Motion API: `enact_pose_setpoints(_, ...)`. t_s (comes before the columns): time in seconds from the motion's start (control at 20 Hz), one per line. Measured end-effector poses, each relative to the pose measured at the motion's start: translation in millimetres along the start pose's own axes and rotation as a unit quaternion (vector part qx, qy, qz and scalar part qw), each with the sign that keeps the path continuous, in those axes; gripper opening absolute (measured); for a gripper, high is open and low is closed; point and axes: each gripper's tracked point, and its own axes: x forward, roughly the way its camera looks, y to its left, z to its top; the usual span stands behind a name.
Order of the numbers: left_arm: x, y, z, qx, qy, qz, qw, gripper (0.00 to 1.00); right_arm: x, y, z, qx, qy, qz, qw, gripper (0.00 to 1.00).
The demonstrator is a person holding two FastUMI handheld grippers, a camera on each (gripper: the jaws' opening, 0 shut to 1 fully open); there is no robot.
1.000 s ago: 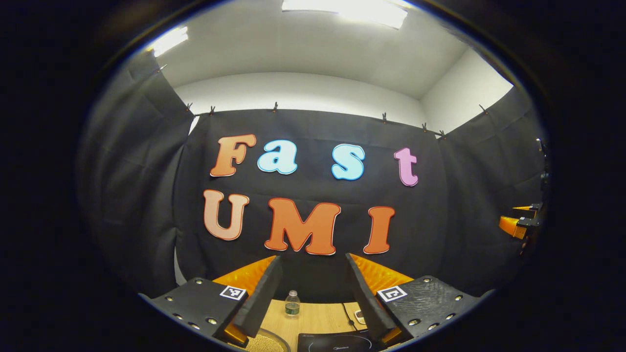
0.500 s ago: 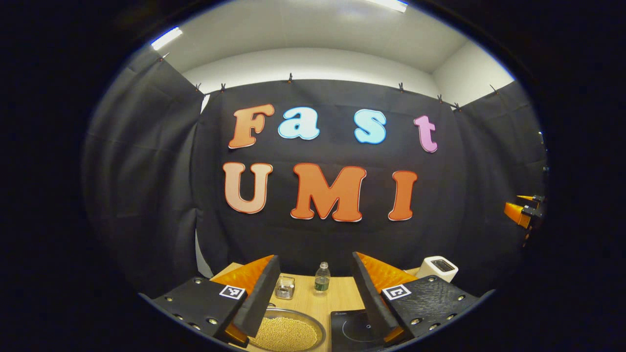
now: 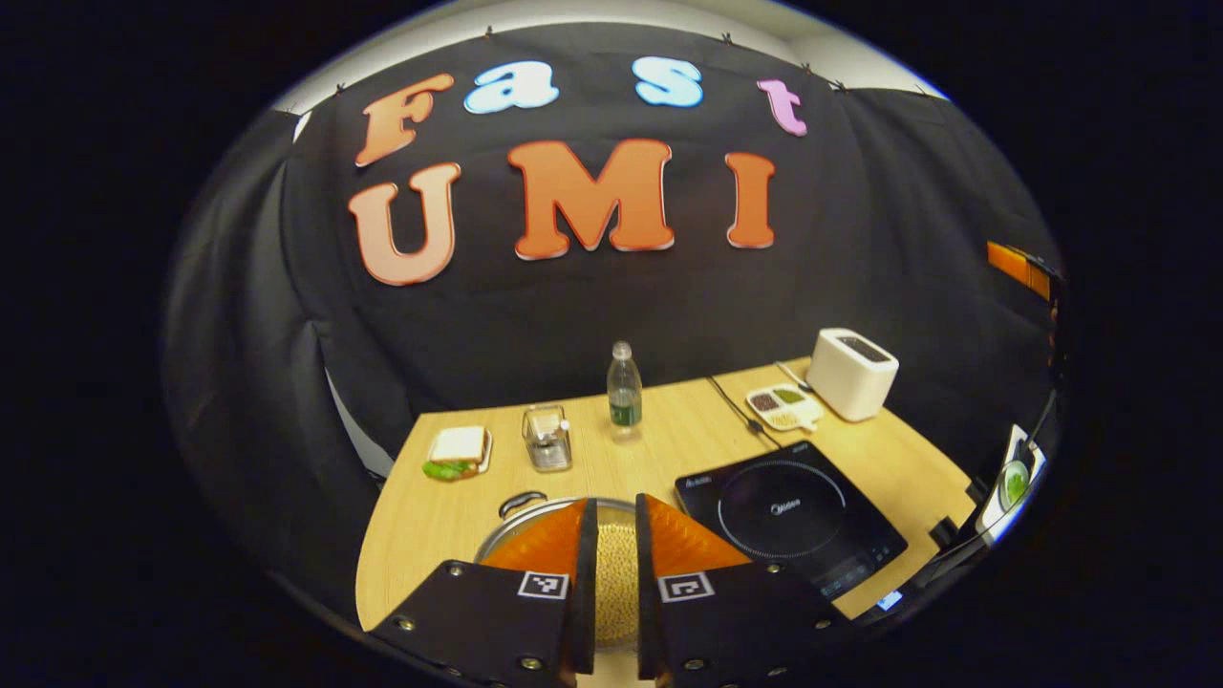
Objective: First push the handle of the pot to place it horizontally, then grasp the pot with both hands and set it on the induction cooktop.
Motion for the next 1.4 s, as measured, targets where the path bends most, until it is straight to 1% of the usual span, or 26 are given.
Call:
enact_pose_setpoints(0.05,8,1,-21,0.004,0.027,-0.008,1.000,0.17,0,-2,0,-0.001,0.003,-0.006,1.000,0.93)
enact_pose_setpoints(0.15,10,-8,-61,-0.006,0.078,-0.033,0.996,0.11,-2,-3,-1,-0.005,0.006,-0.015,1.000,0.93)
enact_pose_setpoints(0.2,6,-10,-76,-0.013,0.098,-0.046,0.994,0.11,-3,-3,-1,-0.007,0.007,-0.019,1.000,0.93)
enact_pose_setpoints(0.25,-1,-11,-87,-0.015,0.115,-0.051,0.992,0.11,-4,-4,-2,-0.008,0.007,-0.023,1.000,0.93)
enact_pose_setpoints(0.3,-4,-11,-105,-0.014,0.130,-0.056,0.990,0.05,-5,-5,-2,-0.009,0.008,-0.025,1.000,0.93)
enact_pose_setpoints(0.45,-11,-10,-132,-0.004,0.175,-0.078,0.981,0.04,-8,-8,-5,-0.008,0.012,-0.030,0.999,0.93)
enact_pose_setpoints(0.6,-25,-13,-158,0.017,0.221,-0.105,0.970,0.05,-13,-14,-7,-0.008,0.013,-0.034,0.999,0.93)
enact_pose_setpoints(0.65,-29,-12,-166,0.030,0.233,-0.106,0.966,0.05,-15,-18,-8,-0.008,0.013,-0.036,0.999,0.93)
enact_pose_setpoints(0.75,-26,-6,-179,0.060,0.244,-0.088,0.964,0.05,-18,-26,-10,-0.004,0.013,-0.040,0.999,0.93)
enact_pose_setpoints(0.9,-32,-29,-197,0.069,0.262,-0.104,0.957,0.04,-24,-38,-13,-0.002,0.018,-0.047,0.999,0.93)
enact_pose_setpoints(1.05,-33,-29,-221,0.093,0.297,-0.103,0.945,0.05,-30,-55,-16,-0.005,0.021,-0.057,0.998,0.93)
enact_pose_setpoints(1.15,-31,-24,-234,0.108,0.324,-0.087,0.936,0.05,-34,-64,-16,-0.001,0.023,-0.063,0.998,0.93)
enact_pose_setpoints(1.25,-28,-26,-246,0.113,0.347,-0.078,0.928,0.05,-37,-72,-16,0.001,0.021,-0.069,0.997,0.93)
enact_pose_setpoints(1.4,-17,-40,-257,0.104,0.371,-0.079,0.919,0.05,-42,-82,-16,0.002,0.020,-0.076,0.997,0.93)
